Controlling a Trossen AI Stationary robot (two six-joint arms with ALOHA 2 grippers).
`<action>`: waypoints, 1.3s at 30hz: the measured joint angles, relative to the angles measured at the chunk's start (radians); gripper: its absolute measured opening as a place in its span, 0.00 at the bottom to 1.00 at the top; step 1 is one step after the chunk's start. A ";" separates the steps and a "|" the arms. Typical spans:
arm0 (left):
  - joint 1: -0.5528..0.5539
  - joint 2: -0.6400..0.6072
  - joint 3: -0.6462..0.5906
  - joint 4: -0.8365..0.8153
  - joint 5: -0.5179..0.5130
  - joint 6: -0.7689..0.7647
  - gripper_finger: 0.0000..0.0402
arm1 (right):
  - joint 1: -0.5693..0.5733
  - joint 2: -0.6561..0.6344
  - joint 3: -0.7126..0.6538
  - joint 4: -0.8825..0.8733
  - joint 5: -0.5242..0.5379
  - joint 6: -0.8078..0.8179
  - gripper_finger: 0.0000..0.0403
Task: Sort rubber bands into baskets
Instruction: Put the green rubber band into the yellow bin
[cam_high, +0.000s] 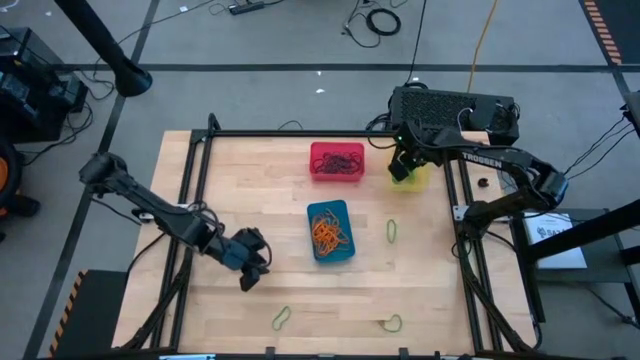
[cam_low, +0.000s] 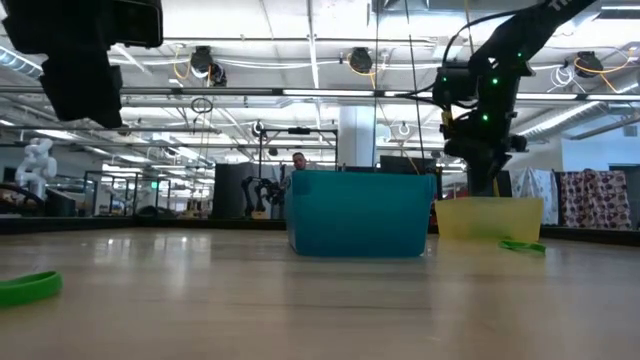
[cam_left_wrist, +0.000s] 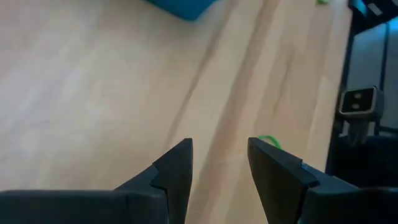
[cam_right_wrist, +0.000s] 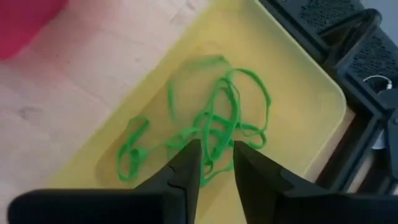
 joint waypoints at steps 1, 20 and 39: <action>-0.008 0.015 0.000 0.023 0.000 0.000 0.40 | -0.001 0.000 0.000 -0.001 -0.010 0.001 0.22; -0.244 0.370 0.000 0.370 0.070 0.100 0.40 | 0.268 -0.081 0.157 0.159 -0.525 0.099 0.40; -0.341 0.653 0.001 0.791 -0.121 0.799 0.40 | 1.093 0.058 0.201 0.471 -0.149 0.528 0.30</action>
